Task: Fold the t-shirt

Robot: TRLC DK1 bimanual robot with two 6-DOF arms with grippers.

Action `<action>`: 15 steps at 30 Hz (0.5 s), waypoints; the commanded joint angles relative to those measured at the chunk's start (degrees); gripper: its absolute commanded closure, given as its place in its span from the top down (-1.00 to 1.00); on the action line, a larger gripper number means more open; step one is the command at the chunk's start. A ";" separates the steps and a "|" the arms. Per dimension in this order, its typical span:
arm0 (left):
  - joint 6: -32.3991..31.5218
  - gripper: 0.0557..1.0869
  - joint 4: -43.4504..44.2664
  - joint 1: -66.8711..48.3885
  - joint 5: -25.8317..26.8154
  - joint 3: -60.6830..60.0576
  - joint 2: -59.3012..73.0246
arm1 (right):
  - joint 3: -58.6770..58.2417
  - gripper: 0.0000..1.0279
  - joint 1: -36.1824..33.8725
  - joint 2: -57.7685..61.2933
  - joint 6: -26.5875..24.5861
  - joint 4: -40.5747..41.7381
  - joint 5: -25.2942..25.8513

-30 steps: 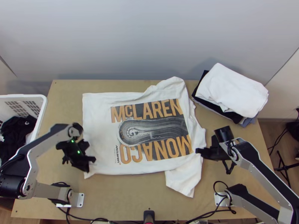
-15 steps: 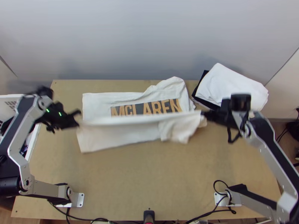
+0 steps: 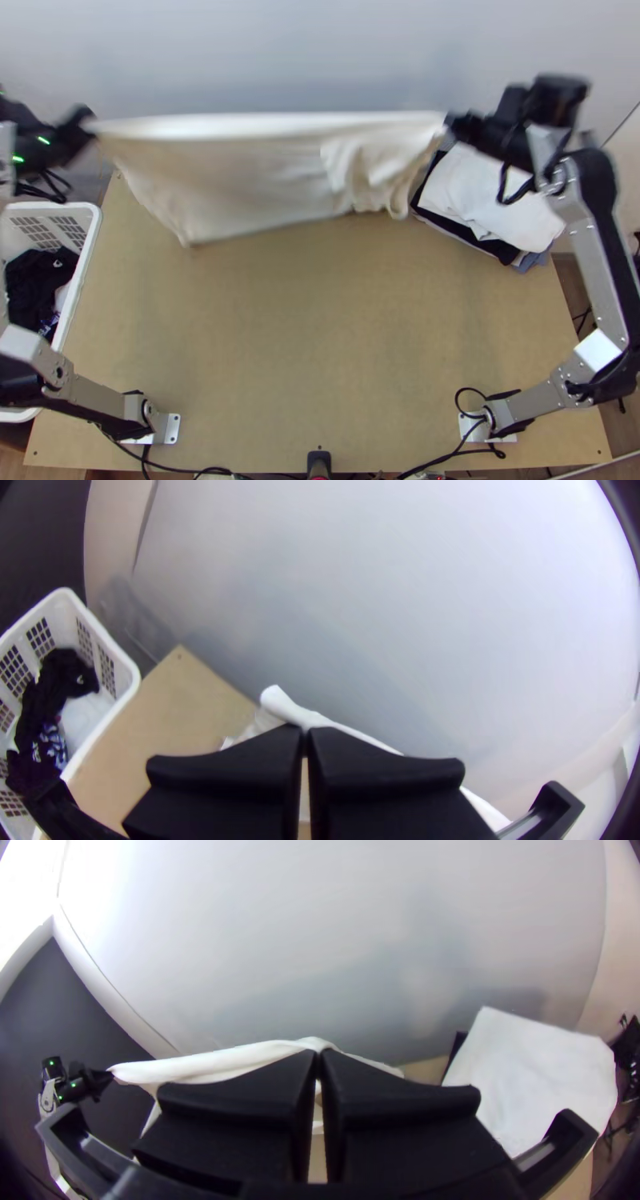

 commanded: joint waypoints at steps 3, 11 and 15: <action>-2.57 -0.93 14.62 2.36 -7.70 7.57 -13.37 | 17.52 -0.95 -1.30 -7.28 3.33 2.60 0.37; -2.05 -0.93 19.01 6.31 -8.50 0.18 -27.78 | 10.13 -0.95 -0.24 -27.93 3.77 2.86 -0.25; -0.64 -0.93 19.45 7.02 -8.50 -1.93 -32.44 | 7.76 -0.95 -0.06 -36.19 2.46 2.16 -0.25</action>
